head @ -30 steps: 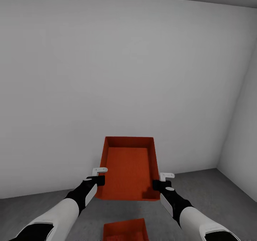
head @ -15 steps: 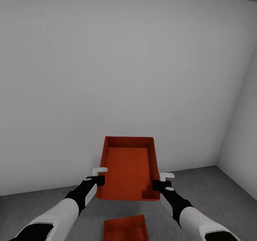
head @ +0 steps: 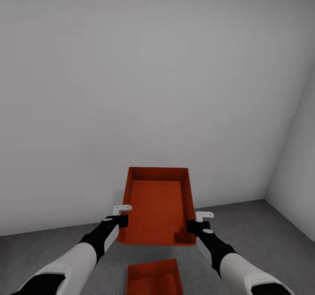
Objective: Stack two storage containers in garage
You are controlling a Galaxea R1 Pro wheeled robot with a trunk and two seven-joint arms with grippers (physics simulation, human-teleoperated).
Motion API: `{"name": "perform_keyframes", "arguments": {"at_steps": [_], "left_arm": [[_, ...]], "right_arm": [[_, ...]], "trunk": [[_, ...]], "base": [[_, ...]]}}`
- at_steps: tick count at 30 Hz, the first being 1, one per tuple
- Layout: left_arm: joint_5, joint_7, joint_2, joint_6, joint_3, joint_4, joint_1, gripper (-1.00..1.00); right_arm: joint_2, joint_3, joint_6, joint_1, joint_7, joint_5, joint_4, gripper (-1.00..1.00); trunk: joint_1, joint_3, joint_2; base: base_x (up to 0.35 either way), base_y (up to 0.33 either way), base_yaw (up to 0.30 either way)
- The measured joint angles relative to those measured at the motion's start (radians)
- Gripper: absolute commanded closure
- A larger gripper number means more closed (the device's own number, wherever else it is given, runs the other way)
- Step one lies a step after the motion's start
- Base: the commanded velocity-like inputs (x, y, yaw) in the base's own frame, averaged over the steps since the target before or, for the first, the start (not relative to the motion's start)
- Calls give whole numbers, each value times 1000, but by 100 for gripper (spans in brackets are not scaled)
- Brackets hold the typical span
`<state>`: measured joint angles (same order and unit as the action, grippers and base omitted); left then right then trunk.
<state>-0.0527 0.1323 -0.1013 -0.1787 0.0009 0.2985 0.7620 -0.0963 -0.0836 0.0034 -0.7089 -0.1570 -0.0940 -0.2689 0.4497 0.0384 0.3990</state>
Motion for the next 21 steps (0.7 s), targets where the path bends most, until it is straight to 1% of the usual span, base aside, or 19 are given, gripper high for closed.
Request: {"name": "perform_keyframes", "arguments": {"at_steps": [20, 21], "left_arm": [[1, 0, -1, 0, 1, 0, 0, 100], [2, 0, -1, 0, 1, 0, 0, 100]], "right_arm": [[1, 0, 0, 0, 0, 0, 0, 100], [1, 0, 0, 0, 1, 0, 0, 100]], "trunk": [[0, -32, 0], [4, -37, 7]], "base": [[0, 0, 0], [0, 0, 0]]}}
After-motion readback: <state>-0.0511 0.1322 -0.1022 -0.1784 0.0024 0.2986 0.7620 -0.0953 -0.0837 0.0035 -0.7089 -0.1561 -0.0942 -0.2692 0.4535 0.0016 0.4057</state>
